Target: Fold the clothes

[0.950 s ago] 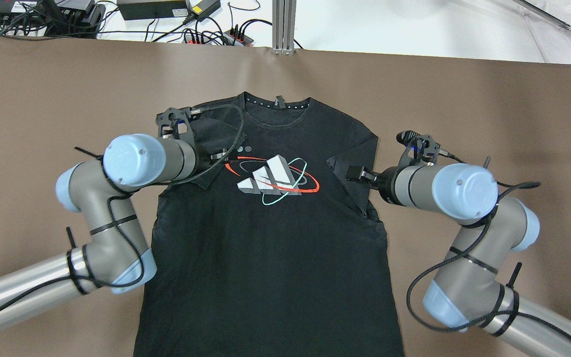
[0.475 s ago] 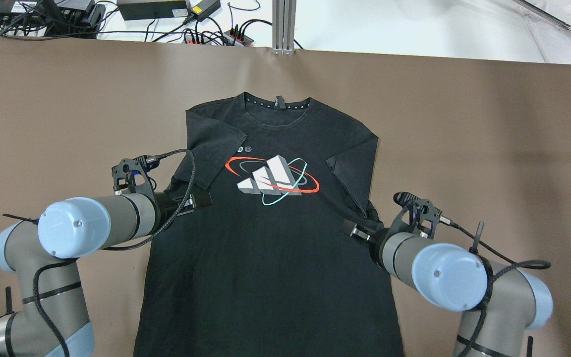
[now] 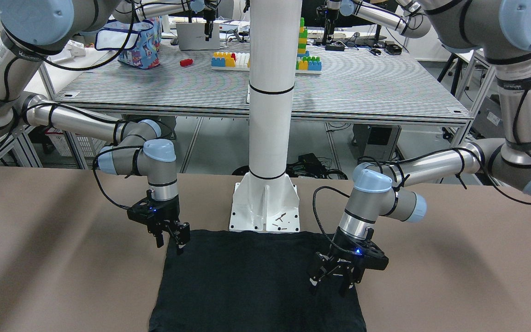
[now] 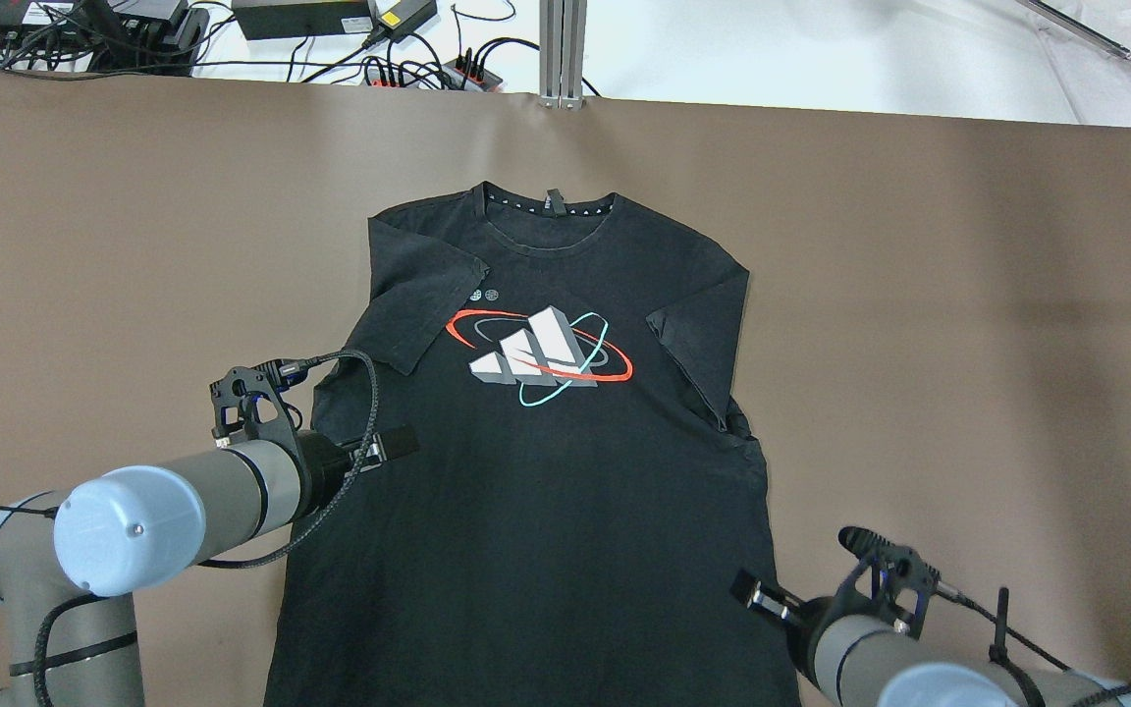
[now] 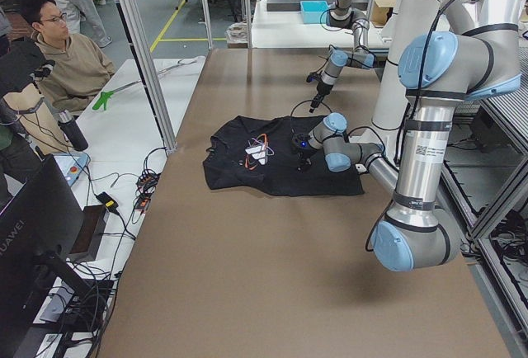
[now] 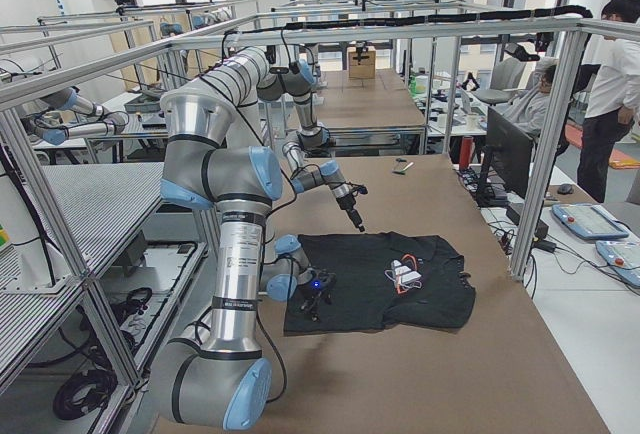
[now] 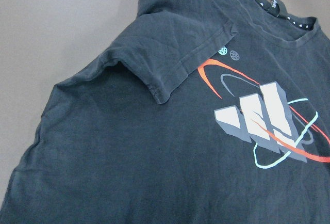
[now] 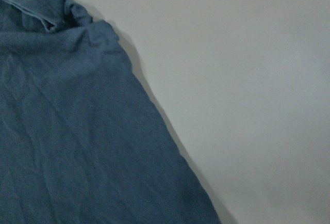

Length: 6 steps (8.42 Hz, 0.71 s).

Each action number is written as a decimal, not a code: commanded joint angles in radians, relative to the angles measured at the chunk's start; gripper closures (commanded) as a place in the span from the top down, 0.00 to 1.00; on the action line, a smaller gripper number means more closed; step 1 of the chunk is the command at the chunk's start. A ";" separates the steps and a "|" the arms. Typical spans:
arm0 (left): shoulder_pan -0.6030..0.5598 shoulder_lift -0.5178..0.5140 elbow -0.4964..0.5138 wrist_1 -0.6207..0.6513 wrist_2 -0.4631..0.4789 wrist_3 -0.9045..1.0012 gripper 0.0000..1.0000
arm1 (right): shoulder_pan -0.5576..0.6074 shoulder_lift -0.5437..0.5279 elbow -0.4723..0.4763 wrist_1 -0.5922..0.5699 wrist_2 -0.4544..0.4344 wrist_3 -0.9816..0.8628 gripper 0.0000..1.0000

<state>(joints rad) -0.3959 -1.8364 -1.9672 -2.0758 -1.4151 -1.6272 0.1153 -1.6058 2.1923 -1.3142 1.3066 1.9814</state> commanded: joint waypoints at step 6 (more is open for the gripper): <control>0.012 -0.001 -0.041 0.068 0.019 -0.005 0.97 | -0.247 -0.102 0.020 -0.003 -0.119 0.099 0.53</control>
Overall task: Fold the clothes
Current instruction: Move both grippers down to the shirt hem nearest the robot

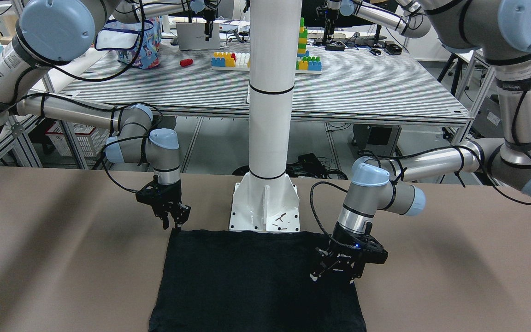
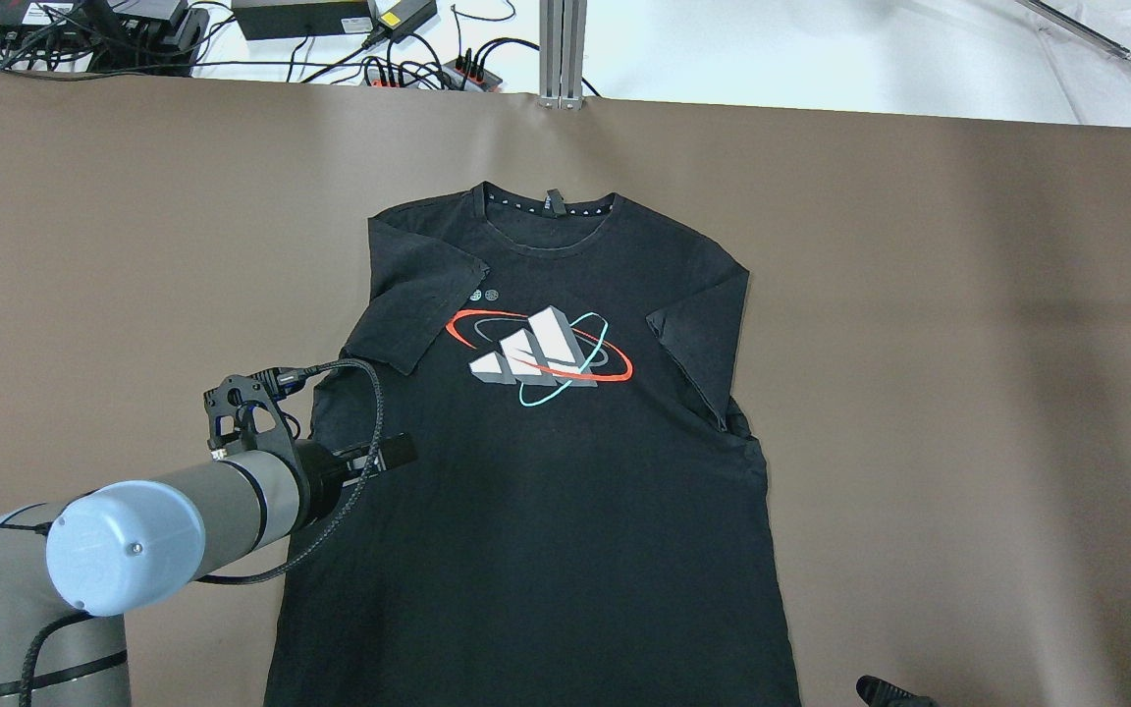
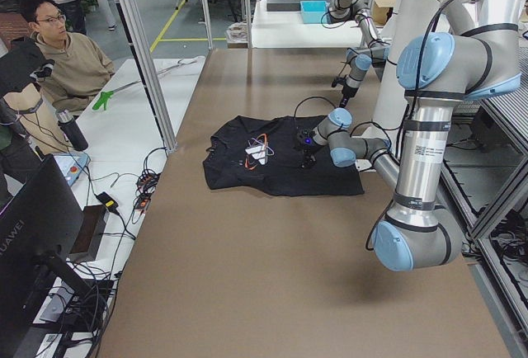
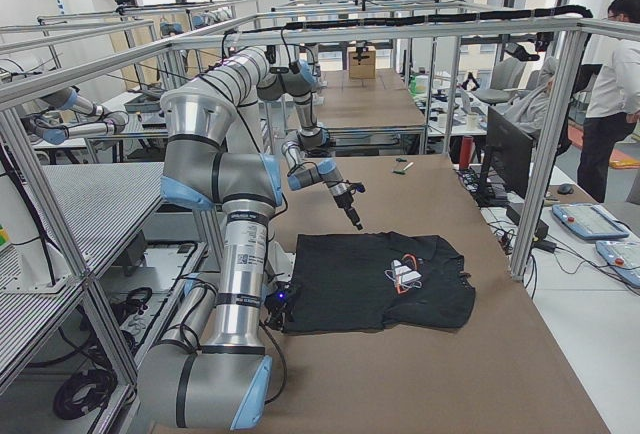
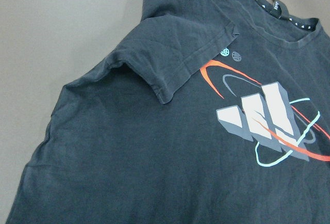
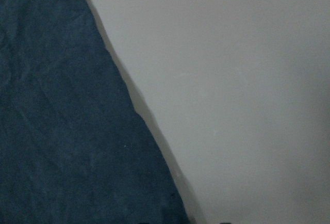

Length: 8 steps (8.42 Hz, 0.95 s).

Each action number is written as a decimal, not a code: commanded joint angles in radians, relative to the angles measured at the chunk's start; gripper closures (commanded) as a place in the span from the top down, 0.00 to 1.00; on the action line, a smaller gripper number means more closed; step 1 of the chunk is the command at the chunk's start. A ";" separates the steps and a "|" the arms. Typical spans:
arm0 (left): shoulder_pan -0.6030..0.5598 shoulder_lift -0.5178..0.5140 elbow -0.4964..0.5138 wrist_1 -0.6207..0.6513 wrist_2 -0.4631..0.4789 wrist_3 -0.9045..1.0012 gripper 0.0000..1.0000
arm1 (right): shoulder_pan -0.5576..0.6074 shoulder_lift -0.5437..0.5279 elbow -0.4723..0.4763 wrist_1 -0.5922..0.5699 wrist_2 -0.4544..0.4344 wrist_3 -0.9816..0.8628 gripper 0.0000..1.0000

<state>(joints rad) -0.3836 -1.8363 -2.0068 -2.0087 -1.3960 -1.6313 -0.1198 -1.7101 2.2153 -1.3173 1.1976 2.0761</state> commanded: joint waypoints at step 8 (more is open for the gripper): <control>0.005 0.011 0.000 0.002 0.012 -0.005 0.98 | -0.015 0.018 -0.022 0.000 -0.016 -0.008 0.00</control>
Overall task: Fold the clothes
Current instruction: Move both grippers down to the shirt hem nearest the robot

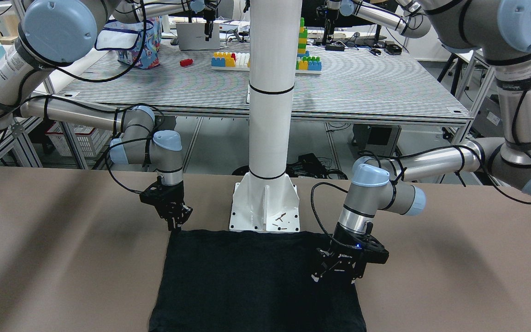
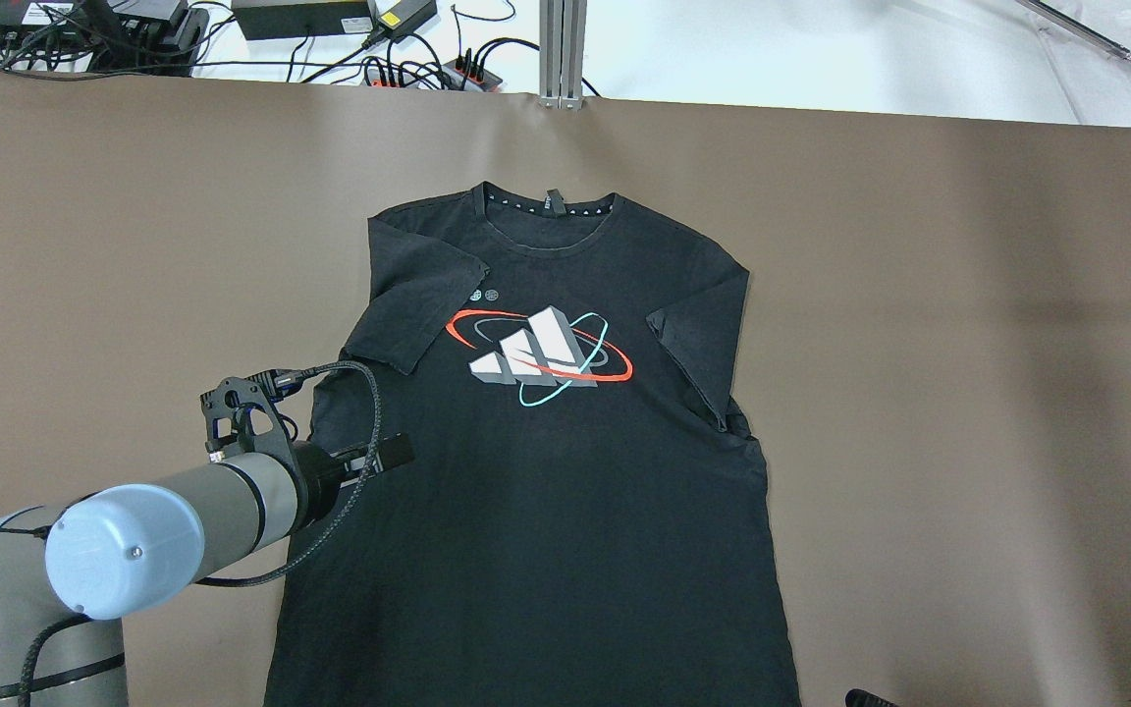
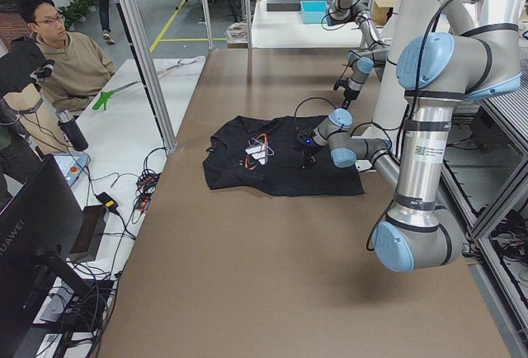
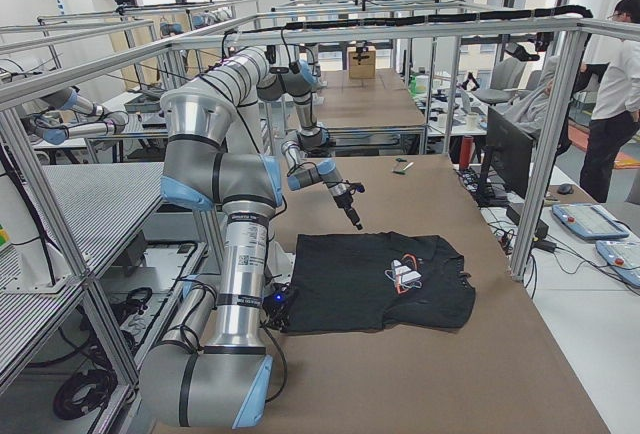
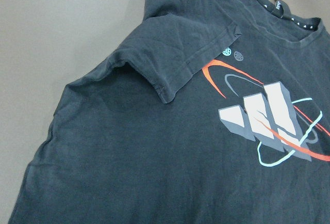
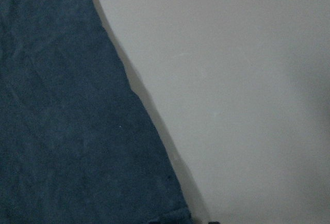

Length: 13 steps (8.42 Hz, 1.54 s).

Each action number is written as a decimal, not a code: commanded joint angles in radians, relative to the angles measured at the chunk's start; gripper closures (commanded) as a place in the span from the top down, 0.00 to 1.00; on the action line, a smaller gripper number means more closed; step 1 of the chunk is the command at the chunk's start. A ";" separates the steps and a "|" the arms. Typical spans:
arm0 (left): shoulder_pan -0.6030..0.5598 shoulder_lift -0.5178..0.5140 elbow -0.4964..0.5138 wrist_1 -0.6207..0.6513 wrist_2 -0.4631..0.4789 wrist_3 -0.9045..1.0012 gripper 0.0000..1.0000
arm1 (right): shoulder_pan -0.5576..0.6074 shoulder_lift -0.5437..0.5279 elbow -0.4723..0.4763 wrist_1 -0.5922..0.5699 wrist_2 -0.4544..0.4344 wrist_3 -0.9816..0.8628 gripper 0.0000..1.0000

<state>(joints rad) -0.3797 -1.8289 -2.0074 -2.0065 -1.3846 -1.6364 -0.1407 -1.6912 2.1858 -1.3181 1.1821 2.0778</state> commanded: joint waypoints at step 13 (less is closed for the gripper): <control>0.622 0.368 -0.131 0.000 0.420 -0.500 0.61 | 0.013 -0.008 0.098 -0.003 -0.025 -0.025 0.00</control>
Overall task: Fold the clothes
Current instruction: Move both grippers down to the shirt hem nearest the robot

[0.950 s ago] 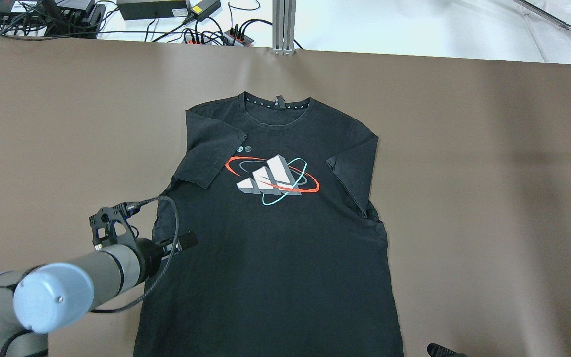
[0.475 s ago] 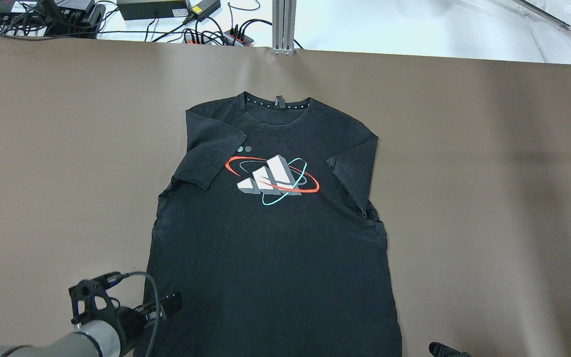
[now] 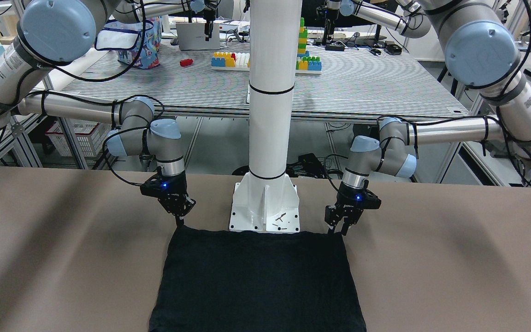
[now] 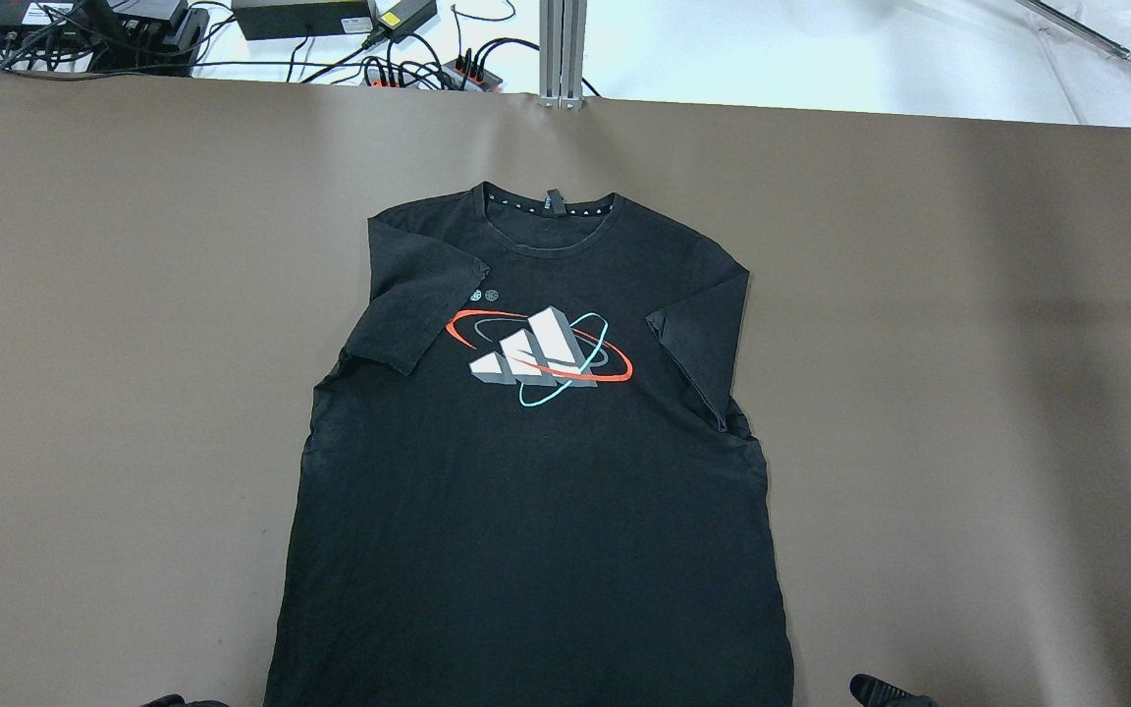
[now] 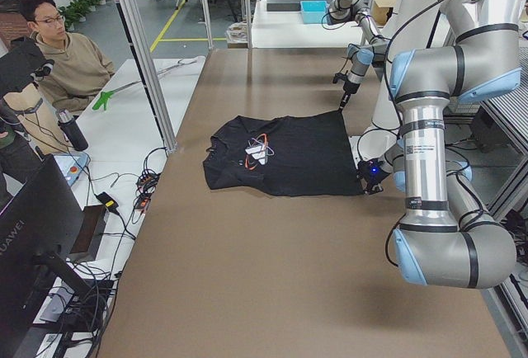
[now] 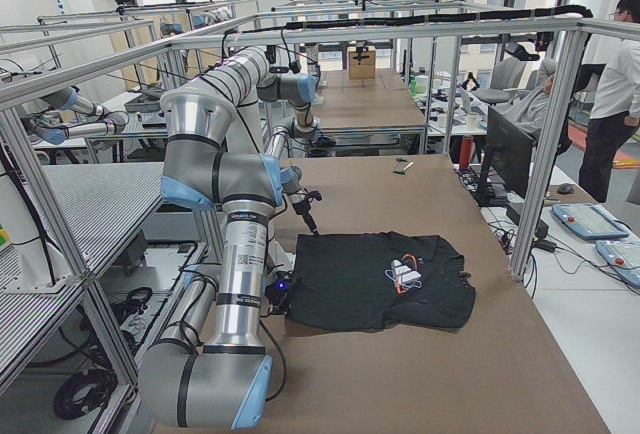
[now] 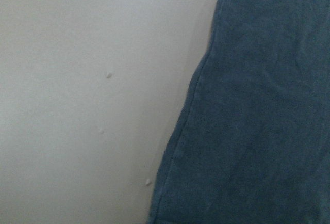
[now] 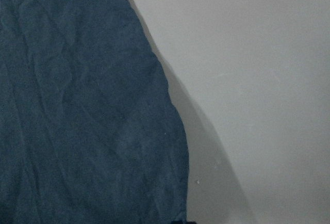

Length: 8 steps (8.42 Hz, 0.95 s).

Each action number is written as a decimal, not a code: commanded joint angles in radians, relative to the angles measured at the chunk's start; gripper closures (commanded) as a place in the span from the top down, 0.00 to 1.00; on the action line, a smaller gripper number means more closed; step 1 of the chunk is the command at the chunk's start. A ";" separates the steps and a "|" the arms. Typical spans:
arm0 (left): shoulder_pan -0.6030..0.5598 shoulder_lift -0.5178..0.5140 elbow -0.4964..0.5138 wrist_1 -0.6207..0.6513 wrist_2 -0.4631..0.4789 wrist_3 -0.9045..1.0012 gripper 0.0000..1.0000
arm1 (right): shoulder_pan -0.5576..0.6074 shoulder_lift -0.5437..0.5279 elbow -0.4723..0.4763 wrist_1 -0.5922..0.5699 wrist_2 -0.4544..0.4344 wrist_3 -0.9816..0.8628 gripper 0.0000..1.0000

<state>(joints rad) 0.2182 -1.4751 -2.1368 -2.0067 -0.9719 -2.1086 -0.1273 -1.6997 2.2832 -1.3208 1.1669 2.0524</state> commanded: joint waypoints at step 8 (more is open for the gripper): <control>0.029 0.019 0.000 -0.001 0.007 -0.036 0.25 | 0.000 0.003 0.002 0.000 -0.010 0.000 0.00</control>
<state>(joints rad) 0.2497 -1.4558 -2.1366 -2.0071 -0.9649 -2.1445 -0.1274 -1.6966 2.2856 -1.3207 1.1566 2.0525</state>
